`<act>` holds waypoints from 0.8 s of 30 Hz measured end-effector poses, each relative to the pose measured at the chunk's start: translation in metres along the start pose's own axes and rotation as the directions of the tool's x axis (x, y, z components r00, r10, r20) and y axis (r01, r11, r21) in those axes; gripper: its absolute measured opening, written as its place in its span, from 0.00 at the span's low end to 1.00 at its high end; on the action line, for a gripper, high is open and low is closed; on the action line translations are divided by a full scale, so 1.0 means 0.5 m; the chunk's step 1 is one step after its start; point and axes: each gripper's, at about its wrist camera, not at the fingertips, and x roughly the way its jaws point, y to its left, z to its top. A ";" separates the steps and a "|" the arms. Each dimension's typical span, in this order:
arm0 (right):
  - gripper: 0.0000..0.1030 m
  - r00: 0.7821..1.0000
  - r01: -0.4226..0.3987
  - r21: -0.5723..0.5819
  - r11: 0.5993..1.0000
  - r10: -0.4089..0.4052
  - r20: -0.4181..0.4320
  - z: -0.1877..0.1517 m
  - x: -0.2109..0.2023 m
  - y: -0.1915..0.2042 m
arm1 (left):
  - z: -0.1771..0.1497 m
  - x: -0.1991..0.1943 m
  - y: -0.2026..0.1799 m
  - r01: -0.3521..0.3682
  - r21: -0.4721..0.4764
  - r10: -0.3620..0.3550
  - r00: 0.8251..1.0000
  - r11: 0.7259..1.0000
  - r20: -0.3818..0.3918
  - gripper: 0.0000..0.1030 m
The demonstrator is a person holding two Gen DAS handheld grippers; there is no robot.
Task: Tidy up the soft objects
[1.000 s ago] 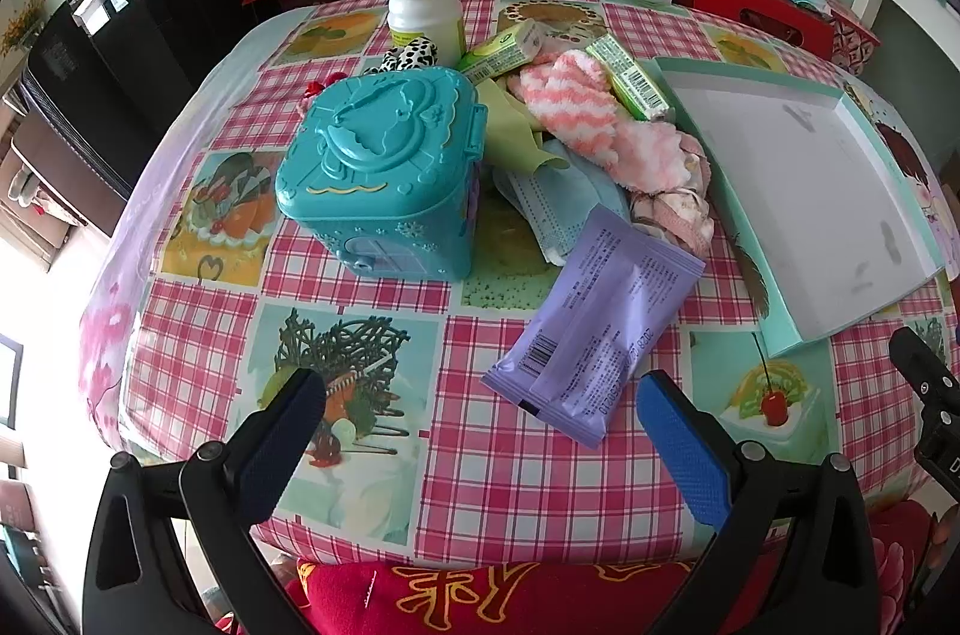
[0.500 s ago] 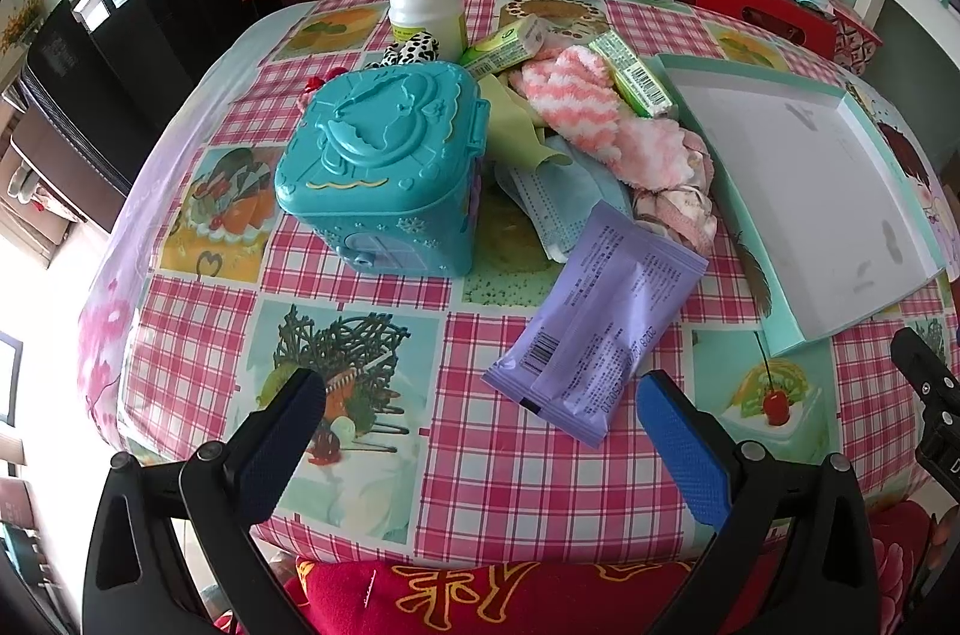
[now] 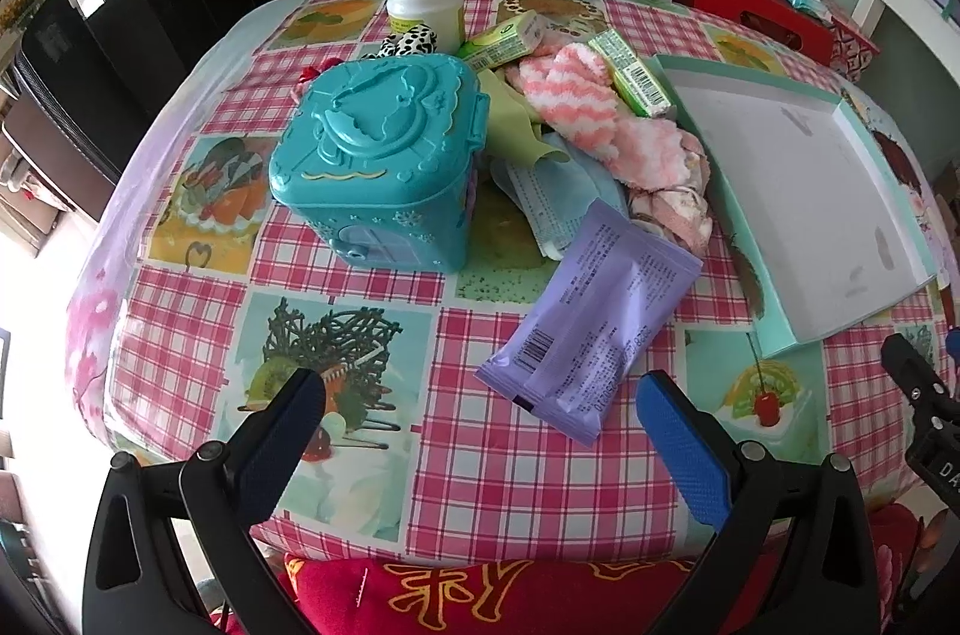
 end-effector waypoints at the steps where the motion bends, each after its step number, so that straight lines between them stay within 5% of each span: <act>1: 1.00 1.000 -0.002 -0.001 1.000 0.002 0.000 0.000 0.002 0.001 | 0.000 -0.002 0.002 0.008 -0.004 -0.008 1.000 1.000 0.003 1.00; 11: 1.00 0.998 -0.068 0.012 0.998 0.068 0.012 0.004 -0.009 -0.001 | 0.026 -0.007 -0.012 0.187 0.062 -0.187 0.982 0.980 0.001 1.00; 20: 1.00 0.991 -0.101 0.019 0.995 0.099 0.090 0.027 -0.005 0.008 | 0.071 0.056 -0.059 0.082 0.185 -0.070 0.995 0.979 -0.072 1.00; 24: 1.00 0.992 -0.111 0.020 0.994 0.109 0.062 0.031 0.004 0.013 | 0.085 0.087 -0.069 0.102 0.201 -0.080 0.990 0.974 -0.116 1.00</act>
